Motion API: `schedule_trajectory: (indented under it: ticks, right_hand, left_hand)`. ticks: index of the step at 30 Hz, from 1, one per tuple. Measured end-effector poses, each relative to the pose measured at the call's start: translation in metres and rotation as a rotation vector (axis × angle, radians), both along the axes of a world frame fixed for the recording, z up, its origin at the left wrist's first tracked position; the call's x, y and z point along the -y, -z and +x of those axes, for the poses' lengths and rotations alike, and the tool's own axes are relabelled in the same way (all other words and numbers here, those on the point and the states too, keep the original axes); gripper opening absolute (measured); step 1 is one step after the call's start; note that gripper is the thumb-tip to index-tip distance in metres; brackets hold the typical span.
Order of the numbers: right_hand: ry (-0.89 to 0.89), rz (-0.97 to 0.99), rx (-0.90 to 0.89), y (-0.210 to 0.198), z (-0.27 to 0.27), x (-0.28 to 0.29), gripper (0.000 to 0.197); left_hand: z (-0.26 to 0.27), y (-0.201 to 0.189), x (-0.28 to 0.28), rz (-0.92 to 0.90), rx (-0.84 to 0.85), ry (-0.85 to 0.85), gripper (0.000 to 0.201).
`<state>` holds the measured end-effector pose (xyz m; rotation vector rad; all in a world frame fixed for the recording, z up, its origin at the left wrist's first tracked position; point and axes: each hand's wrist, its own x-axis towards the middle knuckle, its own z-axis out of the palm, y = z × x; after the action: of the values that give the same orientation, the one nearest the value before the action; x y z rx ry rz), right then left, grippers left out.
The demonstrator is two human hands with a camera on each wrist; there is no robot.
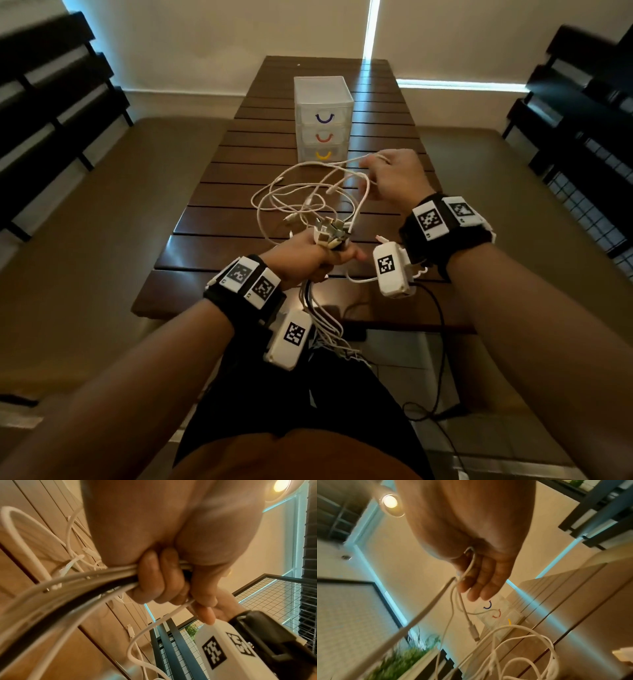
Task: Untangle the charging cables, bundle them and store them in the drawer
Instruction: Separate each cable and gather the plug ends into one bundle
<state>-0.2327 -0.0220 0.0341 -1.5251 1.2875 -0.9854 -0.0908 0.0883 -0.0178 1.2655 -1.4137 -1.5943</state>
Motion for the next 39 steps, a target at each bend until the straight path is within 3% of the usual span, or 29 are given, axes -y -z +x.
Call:
schedule_trajectory:
  ticks: [2,4,6,8,12,14,17,20,25,27,30,33,37,39]
  right_hand:
    - [0.01,0.135,0.041,-0.001,-0.004,0.002,0.031]
    - [-0.095,0.28,-0.135,-0.001,-0.008,-0.003,0.065]
    - [-0.213,0.313,-0.274,0.001,-0.005,-0.015,0.08]
    - [-0.304,0.33,-0.236,0.005,-0.001,-0.024,0.074]
    - [-0.293,0.285,-0.122,0.007,0.004,-0.027,0.035]
    - [-0.28,0.237,-0.087,0.004,0.004,-0.03,0.017]
    - [-0.334,0.208,-0.095,0.006,0.0,-0.033,0.015]
    - [-0.481,0.243,-0.243,0.014,-0.01,-0.038,0.013]
    - [-0.704,0.267,-0.505,0.029,-0.031,-0.045,0.014]
    - [-0.684,0.27,-0.44,0.032,-0.032,-0.048,0.014]
    - [-0.545,0.215,-0.199,0.031,-0.025,-0.054,0.024]
    - [-0.505,0.085,-0.205,0.033,-0.019,-0.057,0.024]
    - [-0.496,0.088,-0.158,0.039,-0.018,-0.061,0.019]
    - [-0.509,0.043,-0.225,0.041,-0.015,-0.067,0.015]
  left_hand:
    - [0.001,0.0,0.001,-0.012,-0.018,-0.015,0.017]
    - [0.001,0.003,0.003,-0.04,-0.035,-0.06,0.019]
    - [0.0,0.005,0.005,-0.056,-0.014,-0.082,0.018]
    - [-0.002,0.004,0.006,-0.073,0.036,-0.063,0.015]
    - [0.001,0.01,0.01,0.013,0.017,-0.068,0.016]
    - [0.007,0.014,0.015,0.11,-0.144,-0.186,0.018]
    - [0.017,0.014,0.025,0.222,-0.487,-0.391,0.035]
    - [0.021,0.01,0.037,0.255,-0.633,-0.443,0.037]
    - [0.017,0.004,0.042,0.247,-0.596,-0.497,0.023]
    - [0.009,0.003,0.04,0.157,-0.472,-0.499,0.021]
    - [-0.001,0.005,0.037,0.064,-0.33,-0.471,0.018]
    - [-0.003,0.006,0.035,0.033,-0.347,-0.41,0.016]
    - [0.003,0.006,0.029,0.041,-0.459,-0.364,0.01]
    - [0.0,0.003,0.025,0.006,-0.41,-0.361,0.01]
